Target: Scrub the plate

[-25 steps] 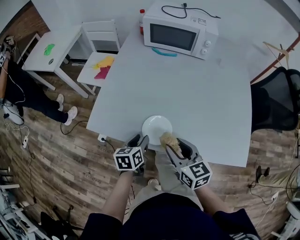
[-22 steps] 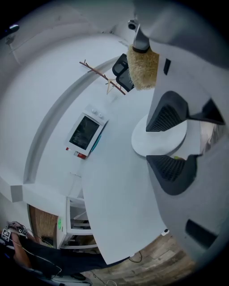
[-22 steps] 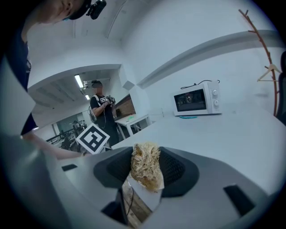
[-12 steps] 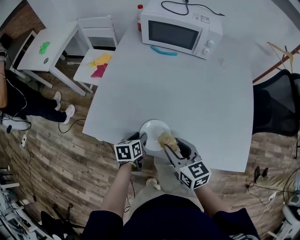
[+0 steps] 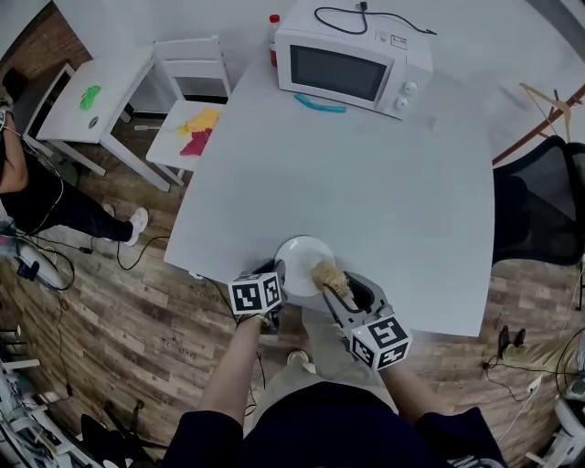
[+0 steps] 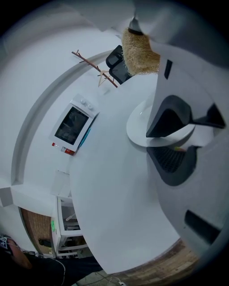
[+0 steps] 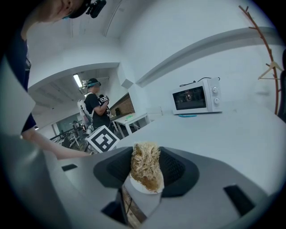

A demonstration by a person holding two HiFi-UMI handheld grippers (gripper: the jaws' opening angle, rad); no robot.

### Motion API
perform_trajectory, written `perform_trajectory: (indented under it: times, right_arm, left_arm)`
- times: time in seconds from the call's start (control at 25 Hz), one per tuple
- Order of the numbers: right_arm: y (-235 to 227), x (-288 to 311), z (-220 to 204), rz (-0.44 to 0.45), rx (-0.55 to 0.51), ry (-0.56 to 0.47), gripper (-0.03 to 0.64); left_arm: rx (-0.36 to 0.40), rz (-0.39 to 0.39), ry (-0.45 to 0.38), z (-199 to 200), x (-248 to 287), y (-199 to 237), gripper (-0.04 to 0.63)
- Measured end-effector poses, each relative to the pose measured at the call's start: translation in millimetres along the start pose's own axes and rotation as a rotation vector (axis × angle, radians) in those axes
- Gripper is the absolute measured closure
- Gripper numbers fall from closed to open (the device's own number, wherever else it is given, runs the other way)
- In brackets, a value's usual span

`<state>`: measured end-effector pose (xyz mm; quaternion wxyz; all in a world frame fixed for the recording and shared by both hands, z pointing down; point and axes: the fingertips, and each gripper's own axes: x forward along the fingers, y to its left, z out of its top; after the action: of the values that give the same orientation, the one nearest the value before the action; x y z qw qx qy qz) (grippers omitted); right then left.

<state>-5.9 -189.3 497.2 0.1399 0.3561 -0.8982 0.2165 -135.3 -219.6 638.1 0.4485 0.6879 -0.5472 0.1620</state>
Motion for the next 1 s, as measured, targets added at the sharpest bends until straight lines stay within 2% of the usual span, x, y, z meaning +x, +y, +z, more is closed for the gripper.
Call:
perform_trajectory:
  times: [0.32,0.6,0.84,1.0]
  right_arm:
    - [2,-3,-5,-0.029,0.003,-0.008,0.436]
    - [6,-12,-5,-0.044,-0.001,-0.032,0.436]
    - [16,-25,-12,-0.058,0.000,-0.057,0.436]
    - [25,-31,-17,-0.061,-0.005,-0.063,0.436]
  left_arm:
    - [0.020,-0.014,-0.110,17,-29,-15,0.543]
    - [0.088,-0.037,-0.176,25,-57,-36,0.554]
    - [0.122,-0.043,-0.209,12,-77,-43,0.558]
    - [0.114,-0.046,-0.231,5,-89,-43,0.560]
